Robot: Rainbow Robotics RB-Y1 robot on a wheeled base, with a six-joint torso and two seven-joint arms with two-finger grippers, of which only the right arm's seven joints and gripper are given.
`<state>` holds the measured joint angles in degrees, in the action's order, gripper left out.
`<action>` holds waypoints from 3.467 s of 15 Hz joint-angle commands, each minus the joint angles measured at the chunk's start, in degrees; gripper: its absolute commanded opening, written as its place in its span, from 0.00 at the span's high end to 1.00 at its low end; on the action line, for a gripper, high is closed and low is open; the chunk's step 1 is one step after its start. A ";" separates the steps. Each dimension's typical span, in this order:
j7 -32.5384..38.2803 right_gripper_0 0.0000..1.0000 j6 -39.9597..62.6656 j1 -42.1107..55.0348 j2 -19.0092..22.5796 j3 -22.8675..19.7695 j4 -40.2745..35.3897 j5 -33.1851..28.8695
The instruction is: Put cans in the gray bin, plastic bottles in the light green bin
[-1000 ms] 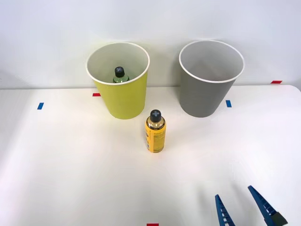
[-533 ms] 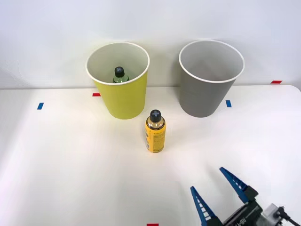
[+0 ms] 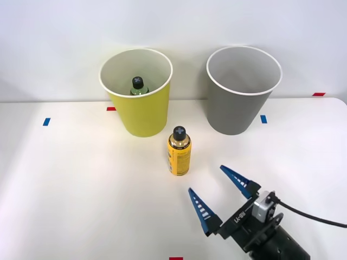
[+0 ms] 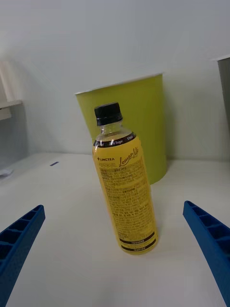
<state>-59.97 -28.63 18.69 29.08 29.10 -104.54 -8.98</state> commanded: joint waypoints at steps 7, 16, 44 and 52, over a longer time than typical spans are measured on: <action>-2.17 0.00 -9.08 -14.82 -5.00 4.21 17.97 5.11; -6.65 0.00 -7.23 -23.17 -11.95 2.89 25.35 -0.25; -7.88 0.89 -3.28 -23.79 -11.24 2.27 23.24 0.45; 6.53 0.91 1.82 -22.21 -3.60 2.89 6.46 -1.04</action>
<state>-55.29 -30.10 -3.89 24.37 31.98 -93.88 -9.42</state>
